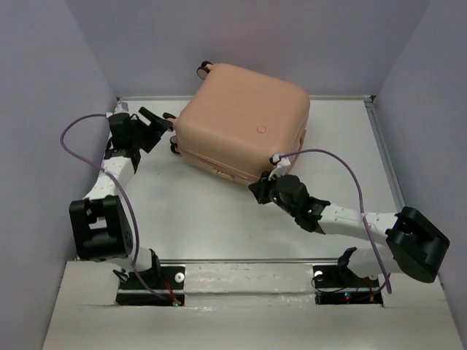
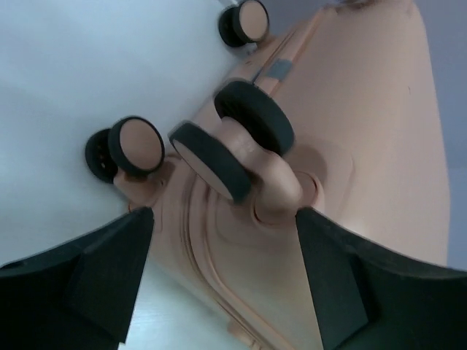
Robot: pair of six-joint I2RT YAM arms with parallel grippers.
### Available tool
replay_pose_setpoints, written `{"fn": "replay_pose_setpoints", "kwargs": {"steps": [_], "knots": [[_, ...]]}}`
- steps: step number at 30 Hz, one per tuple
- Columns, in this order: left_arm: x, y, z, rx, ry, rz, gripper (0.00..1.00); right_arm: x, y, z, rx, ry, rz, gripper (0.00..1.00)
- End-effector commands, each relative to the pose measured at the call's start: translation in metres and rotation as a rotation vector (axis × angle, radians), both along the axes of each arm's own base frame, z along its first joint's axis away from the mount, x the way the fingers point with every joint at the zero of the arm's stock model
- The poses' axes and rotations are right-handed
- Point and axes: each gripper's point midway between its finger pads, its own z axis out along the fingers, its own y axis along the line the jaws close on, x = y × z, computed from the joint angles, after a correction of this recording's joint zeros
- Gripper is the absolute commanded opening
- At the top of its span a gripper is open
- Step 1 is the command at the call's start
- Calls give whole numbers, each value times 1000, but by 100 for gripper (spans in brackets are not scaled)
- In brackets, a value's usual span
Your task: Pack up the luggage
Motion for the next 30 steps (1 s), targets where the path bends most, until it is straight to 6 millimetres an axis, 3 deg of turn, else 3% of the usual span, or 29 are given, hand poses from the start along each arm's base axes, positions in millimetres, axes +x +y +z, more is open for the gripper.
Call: {"fn": "replay_pose_setpoints", "kwargs": {"steps": [1,5,16,21,30], "knots": [[23,1,27,-60,-48,-38,90,-22,26,29,102,-37,156,7],[42,3,17,-84,-24,-30,89,-19,27,29,102,-36,163,7],[63,-9,9,-217,-12,-70,89,-25,27,23,92,-32,190,7],[73,-15,4,-284,27,-87,96,-29,31,17,87,-17,218,7],[100,-16,-3,-382,86,-72,97,-33,31,8,73,-4,239,7]]}}
